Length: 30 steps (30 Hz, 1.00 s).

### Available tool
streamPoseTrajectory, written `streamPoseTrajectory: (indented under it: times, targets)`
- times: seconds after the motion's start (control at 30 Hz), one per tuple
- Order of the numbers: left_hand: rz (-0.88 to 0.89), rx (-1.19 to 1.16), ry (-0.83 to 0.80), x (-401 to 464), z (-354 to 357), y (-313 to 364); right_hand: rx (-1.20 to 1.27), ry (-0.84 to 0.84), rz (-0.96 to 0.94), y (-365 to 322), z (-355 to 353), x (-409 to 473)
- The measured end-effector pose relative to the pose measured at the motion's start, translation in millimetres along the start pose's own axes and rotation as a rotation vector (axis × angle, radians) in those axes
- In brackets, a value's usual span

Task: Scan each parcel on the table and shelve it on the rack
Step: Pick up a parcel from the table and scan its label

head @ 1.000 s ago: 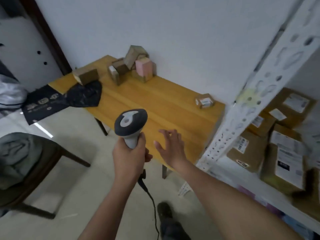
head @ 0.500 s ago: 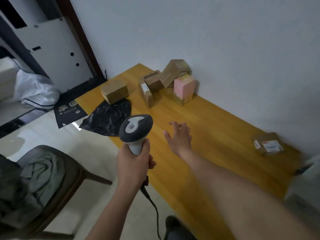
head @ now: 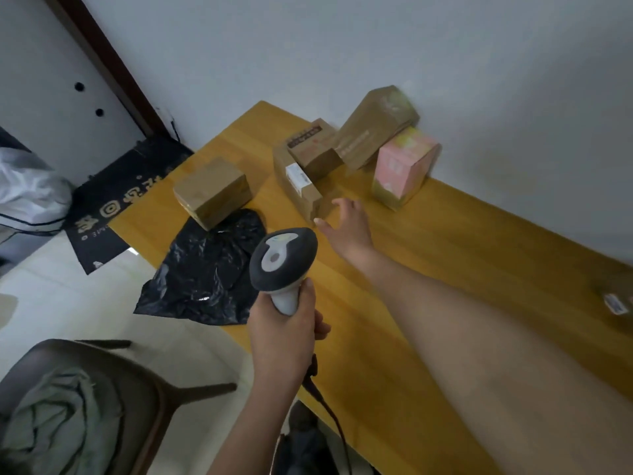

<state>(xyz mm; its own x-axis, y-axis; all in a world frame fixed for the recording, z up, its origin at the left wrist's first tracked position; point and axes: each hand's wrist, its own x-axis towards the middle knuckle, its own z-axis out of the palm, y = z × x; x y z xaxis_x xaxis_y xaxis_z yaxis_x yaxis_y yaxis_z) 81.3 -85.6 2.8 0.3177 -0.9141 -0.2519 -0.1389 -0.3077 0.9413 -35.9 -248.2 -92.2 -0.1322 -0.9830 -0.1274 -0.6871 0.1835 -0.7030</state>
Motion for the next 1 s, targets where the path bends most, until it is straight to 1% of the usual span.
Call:
streamPoseTrajectory:
  times: [0.07,0.2,0.27,0.4,0.47,0.53,0.6,0.73,0.8,0.87,0.9,0.97,1.0]
  targets:
    - [-0.012,0.002,-0.024,22.0,-7.0,-8.7,0.054,0.013,0.036,-6.7,20.3,23.2]
    - [-0.035,-0.005,-0.052,59.7,-20.6,-23.0,0.185,0.047,0.176,-14.2,51.9,63.8]
    - [-0.036,0.011,-0.072,72.3,-26.6,-27.4,0.21,0.069,0.192,-10.6,62.1,73.5]
    - [-0.062,0.01,-0.101,82.0,-33.1,-28.5,0.21,0.185,0.109,3.2,56.2,51.6]
    - [-0.096,-0.001,-0.121,80.0,-31.6,-23.3,0.14,0.23,0.026,21.5,40.7,22.7]
    - [-0.119,0.004,-0.156,73.4,-26.7,-17.0,0.019,0.248,-0.024,51.5,23.0,-11.1]
    - [-0.129,0.009,-0.195,66.4,-20.2,-12.2,-0.101,0.219,-0.013,85.9,6.2,-46.4]
    - [-0.144,0.039,-0.238,48.1,-3.0,-10.5,-0.245,0.084,0.04,139.0,-25.8,-107.2]
    - [-0.162,0.055,-0.252,37.7,5.6,-13.4,-0.238,0.111,0.108,151.6,-34.4,-116.9]
    - [-0.187,0.078,-0.273,27.0,13.6,-18.9,-0.158,0.166,0.167,154.8,-36.7,-111.7]
    - [-0.198,0.1,-0.286,21.3,17.2,-21.8,-0.097,0.143,0.205,154.2,-36.4,-106.5]
    - [-0.218,0.153,-0.318,9.6,23.0,-26.5,-0.021,-0.027,0.285,153.0,-33.5,-96.6]
    - [-0.229,0.179,-0.336,4.1,25.4,-28.3,-0.03,-0.115,0.305,151.3,-31.4,-94.1]
